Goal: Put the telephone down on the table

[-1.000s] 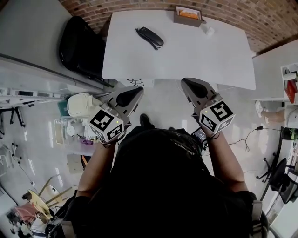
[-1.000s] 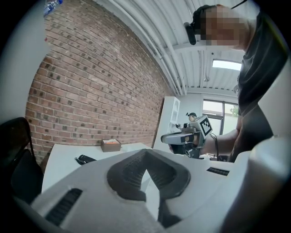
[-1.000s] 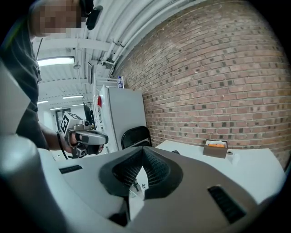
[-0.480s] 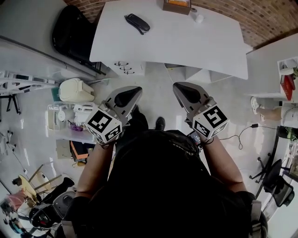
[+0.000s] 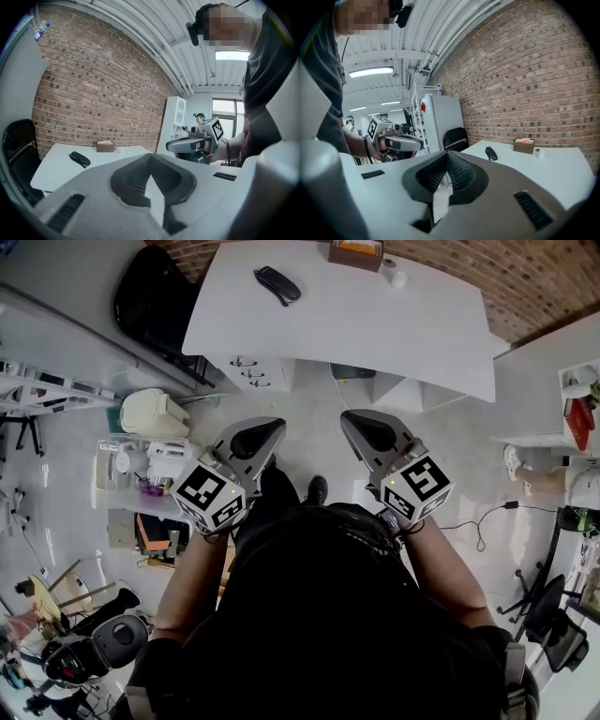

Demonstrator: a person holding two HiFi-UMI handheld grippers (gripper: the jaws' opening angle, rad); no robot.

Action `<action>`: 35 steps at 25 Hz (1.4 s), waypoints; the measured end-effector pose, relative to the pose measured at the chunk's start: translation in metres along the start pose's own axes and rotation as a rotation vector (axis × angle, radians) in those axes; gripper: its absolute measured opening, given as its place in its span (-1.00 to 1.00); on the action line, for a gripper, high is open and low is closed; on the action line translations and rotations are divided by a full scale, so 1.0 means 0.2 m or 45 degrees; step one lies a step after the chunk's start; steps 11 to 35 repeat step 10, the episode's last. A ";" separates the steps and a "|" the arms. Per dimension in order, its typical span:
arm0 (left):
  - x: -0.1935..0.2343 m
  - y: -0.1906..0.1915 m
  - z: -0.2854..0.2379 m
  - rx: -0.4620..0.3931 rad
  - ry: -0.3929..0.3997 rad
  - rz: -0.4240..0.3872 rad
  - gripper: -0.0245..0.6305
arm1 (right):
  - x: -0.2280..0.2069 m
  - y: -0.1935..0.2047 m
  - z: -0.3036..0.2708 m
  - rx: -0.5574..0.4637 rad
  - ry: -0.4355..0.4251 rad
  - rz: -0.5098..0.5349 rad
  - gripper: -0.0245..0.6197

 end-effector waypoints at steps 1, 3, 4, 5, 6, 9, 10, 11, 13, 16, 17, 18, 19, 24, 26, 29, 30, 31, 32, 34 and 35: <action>-0.01 0.00 0.00 -0.002 -0.007 -0.003 -0.90 | 0.00 0.00 0.01 0.000 -0.007 -0.002 -0.88; -0.03 0.00 0.01 -0.005 -0.026 -0.006 -0.90 | 0.00 0.01 0.02 0.000 -0.024 -0.026 -0.88; -0.04 0.00 0.02 -0.005 -0.034 -0.003 -0.90 | -0.01 0.01 0.02 -0.002 -0.033 -0.041 -0.88; -0.04 0.01 0.02 -0.003 -0.039 0.003 -0.90 | -0.01 0.02 0.02 -0.003 -0.040 -0.049 -0.88; -0.05 0.02 0.02 0.000 -0.042 0.008 -0.90 | -0.01 0.02 0.03 -0.004 -0.043 -0.052 -0.88; -0.07 0.03 0.03 0.006 -0.039 0.015 -0.90 | -0.01 0.02 0.04 -0.006 -0.040 -0.046 -0.88; -0.08 0.03 0.03 0.007 -0.037 0.015 -0.90 | -0.01 0.02 0.05 -0.006 -0.039 -0.044 -0.88; -0.08 0.03 0.03 0.007 -0.037 0.015 -0.90 | -0.01 0.02 0.05 -0.006 -0.039 -0.044 -0.88; -0.08 0.03 0.03 0.007 -0.037 0.015 -0.90 | -0.01 0.02 0.05 -0.006 -0.039 -0.044 -0.88; -0.08 0.03 0.03 0.007 -0.037 0.015 -0.90 | -0.01 0.02 0.05 -0.006 -0.039 -0.044 -0.88; -0.08 0.03 0.03 0.007 -0.037 0.015 -0.90 | -0.01 0.02 0.05 -0.006 -0.039 -0.044 -0.88; -0.08 0.03 0.03 0.007 -0.037 0.015 -0.90 | -0.01 0.02 0.05 -0.006 -0.039 -0.044 -0.88; -0.08 0.03 0.03 0.007 -0.037 0.015 -0.90 | -0.01 0.02 0.05 -0.006 -0.039 -0.044 -0.88; -0.08 0.03 0.03 0.007 -0.037 0.015 -0.90 | -0.01 0.02 0.05 -0.006 -0.039 -0.044 -0.88; -0.08 0.03 0.03 0.007 -0.037 0.015 -0.90 | -0.01 0.02 0.05 -0.006 -0.039 -0.044 -0.88; -0.08 0.03 0.03 0.007 -0.037 0.015 -0.90 | -0.01 0.02 0.05 -0.006 -0.039 -0.044 -0.88; -0.08 0.03 0.03 0.007 -0.037 0.015 -0.90 | -0.01 0.02 0.05 -0.006 -0.039 -0.044 -0.88; -0.08 0.03 0.03 0.007 -0.037 0.015 -0.90 | -0.01 0.02 0.05 -0.006 -0.039 -0.044 -0.88; -0.08 0.03 0.03 0.007 -0.037 0.015 -0.90 | -0.01 0.02 0.05 -0.006 -0.039 -0.044 -0.88; -0.08 0.03 0.03 0.007 -0.037 0.015 -0.90 | -0.01 0.02 0.05 -0.006 -0.039 -0.044 -0.88; -0.08 0.03 0.03 0.007 -0.037 0.015 -0.90 | -0.01 0.02 0.05 -0.006 -0.039 -0.044 -0.88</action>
Point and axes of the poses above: the fingertips, and each gripper's own axes: z backward along the fingers, x to its left, y out of its underside, the point moved 7 cm from there along z, backward along the fingers, and after that the axes turned 15 degrees about -z, right-handed, at the moved point
